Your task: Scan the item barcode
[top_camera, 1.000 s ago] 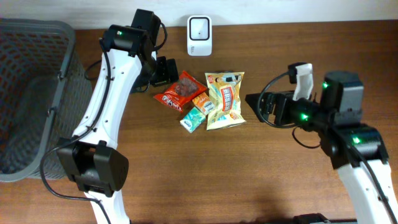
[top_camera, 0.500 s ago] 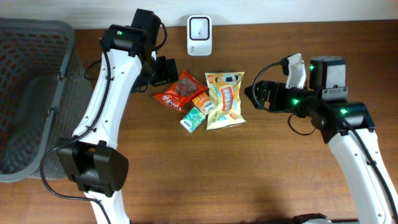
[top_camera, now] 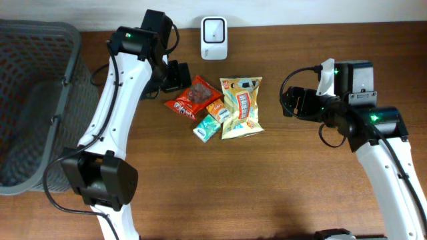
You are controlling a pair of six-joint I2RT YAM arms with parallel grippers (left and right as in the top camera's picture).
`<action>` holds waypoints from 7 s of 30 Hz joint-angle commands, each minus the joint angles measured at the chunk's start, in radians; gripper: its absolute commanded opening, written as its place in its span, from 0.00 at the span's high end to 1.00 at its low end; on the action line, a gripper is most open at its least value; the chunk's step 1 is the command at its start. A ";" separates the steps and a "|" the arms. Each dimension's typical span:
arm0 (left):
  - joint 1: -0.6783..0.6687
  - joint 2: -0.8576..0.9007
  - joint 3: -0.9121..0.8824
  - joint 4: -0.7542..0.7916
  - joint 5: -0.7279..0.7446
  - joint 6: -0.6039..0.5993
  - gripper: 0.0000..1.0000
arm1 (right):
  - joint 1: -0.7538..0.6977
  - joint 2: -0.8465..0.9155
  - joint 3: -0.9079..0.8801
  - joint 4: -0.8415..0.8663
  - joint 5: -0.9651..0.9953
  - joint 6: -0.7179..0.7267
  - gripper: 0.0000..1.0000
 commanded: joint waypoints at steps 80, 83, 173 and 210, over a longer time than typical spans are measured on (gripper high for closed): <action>0.000 -0.023 0.014 0.001 -0.007 -0.013 0.01 | 0.165 0.719 0.017 0.539 -0.125 0.069 0.22; 0.000 -0.023 0.014 0.001 -0.007 -0.013 0.01 | 0.187 0.739 0.017 0.533 -0.058 0.077 0.55; 0.000 -0.023 0.014 0.001 -0.007 -0.013 0.01 | 0.331 0.789 0.630 -0.346 0.232 0.094 0.01; 0.000 -0.023 0.014 0.001 -0.007 -0.013 0.01 | 0.415 0.827 0.087 0.088 0.666 -0.085 0.01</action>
